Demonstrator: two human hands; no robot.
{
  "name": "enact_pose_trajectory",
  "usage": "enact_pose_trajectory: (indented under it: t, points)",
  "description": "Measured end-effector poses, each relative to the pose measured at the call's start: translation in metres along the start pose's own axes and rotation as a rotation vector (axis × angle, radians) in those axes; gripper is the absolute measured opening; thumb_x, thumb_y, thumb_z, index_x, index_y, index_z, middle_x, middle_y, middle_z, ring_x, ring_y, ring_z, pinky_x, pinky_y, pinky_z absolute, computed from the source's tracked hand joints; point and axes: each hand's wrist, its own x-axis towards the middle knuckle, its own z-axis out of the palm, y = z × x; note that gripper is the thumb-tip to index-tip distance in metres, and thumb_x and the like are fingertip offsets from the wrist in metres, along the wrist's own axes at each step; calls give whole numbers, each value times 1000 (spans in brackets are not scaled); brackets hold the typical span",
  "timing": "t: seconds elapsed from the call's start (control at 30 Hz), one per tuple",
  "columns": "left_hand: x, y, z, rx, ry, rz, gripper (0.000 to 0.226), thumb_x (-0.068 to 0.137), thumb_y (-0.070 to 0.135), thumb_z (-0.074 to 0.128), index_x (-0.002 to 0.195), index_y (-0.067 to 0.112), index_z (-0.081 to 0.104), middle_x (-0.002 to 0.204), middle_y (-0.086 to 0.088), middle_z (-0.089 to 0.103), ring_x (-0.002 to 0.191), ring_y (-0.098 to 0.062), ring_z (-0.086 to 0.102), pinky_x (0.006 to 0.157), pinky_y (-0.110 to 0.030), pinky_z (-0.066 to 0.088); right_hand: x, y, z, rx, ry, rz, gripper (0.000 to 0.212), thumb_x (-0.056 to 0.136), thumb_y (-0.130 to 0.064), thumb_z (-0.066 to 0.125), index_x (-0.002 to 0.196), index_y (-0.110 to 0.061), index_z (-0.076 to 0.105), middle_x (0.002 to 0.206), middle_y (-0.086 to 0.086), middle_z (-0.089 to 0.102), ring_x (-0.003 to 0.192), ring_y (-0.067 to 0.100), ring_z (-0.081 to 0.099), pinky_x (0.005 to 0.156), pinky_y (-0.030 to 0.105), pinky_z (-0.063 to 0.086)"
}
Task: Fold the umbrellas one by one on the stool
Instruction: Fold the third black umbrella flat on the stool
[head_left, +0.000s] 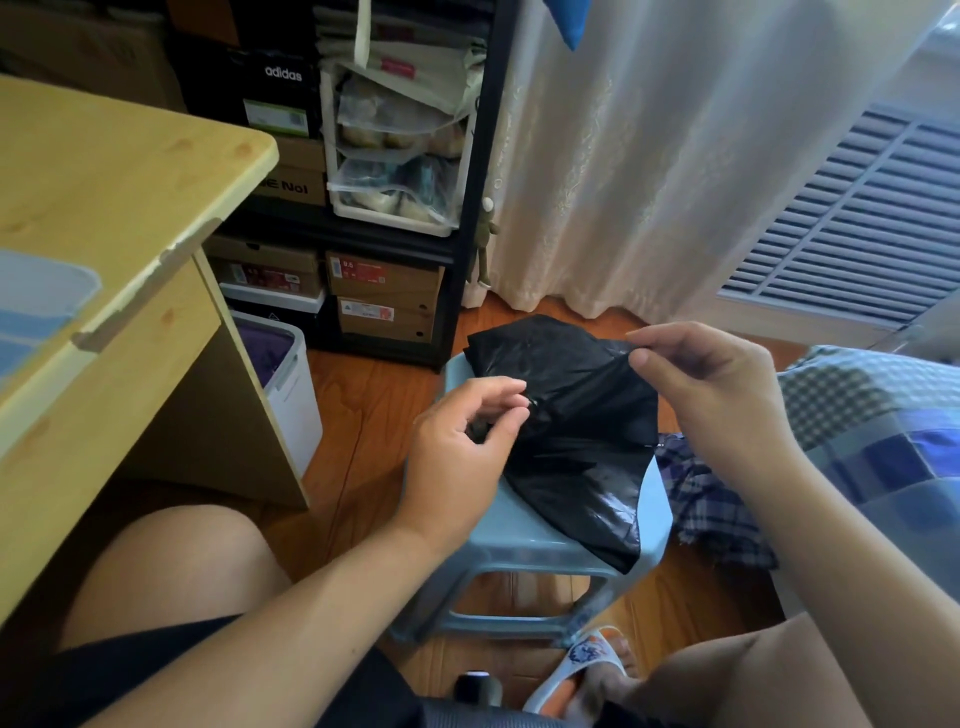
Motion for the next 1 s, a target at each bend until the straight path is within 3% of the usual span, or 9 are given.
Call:
enact_pose_trajectory:
  t: [0.07,0.17,0.3,0.43,0.63,0.73,0.83,0.93,1.0]
  points:
    - [1,2,-1,-114,-5,-147,31,88,1,76,110,20,68,96,4,73,93,-12,73,86,-20,55,-1,-2,1,5,-5,1,24,90,-14,78,91,-38,77,86,-13,77,83,12,73,83,32,58]
    - [-2,4,2,-263,-49,-291,45,85,-2,77,116,25,60,112,-5,62,100,-14,74,90,-28,57,1,-3,1,60,10,44,19,90,-13,78,93,-32,78,87,-8,78,85,14,74,85,31,58]
    - [-4,6,7,-172,-121,-152,61,86,-2,76,121,44,60,122,11,64,103,-17,70,95,-28,56,1,-4,2,50,-22,89,16,90,-12,77,93,-27,79,85,-7,78,84,14,75,85,31,58]
    - [0,12,7,-64,20,-80,42,87,-7,73,113,26,69,97,7,72,91,-11,70,86,-19,54,0,-3,-4,93,-19,128,16,91,-7,75,91,-23,78,84,-5,79,81,12,75,77,21,57]
    - [-5,11,5,20,-16,-68,38,88,0,76,114,26,71,105,18,73,99,-4,70,90,-19,54,-11,-5,-7,106,-10,149,14,91,-7,74,98,-18,79,88,-5,80,84,11,76,75,16,56]
    - [-7,10,3,103,-52,14,41,84,2,80,115,28,71,103,18,72,101,-3,67,90,-12,49,-12,-8,-8,77,-31,131,17,88,-10,77,98,-23,79,87,-7,79,83,11,75,76,20,59]
    - [-4,9,-1,193,8,105,30,83,0,80,107,19,75,95,11,73,95,-2,68,87,-11,49,-11,-7,-10,5,-129,88,31,80,-21,83,108,-33,75,94,-9,75,93,10,72,90,30,58]
    - [2,8,-7,224,40,86,23,84,5,81,100,20,77,94,8,72,94,-1,67,85,-9,47,2,2,-12,-204,-381,43,81,65,-46,85,137,-54,47,138,-12,51,135,4,48,115,26,36]
    - [5,8,-9,241,32,73,22,85,8,81,100,23,77,97,9,70,97,1,65,87,-8,46,13,9,-11,-225,-537,90,82,66,-47,85,139,-53,48,145,-14,49,137,2,46,120,32,36]
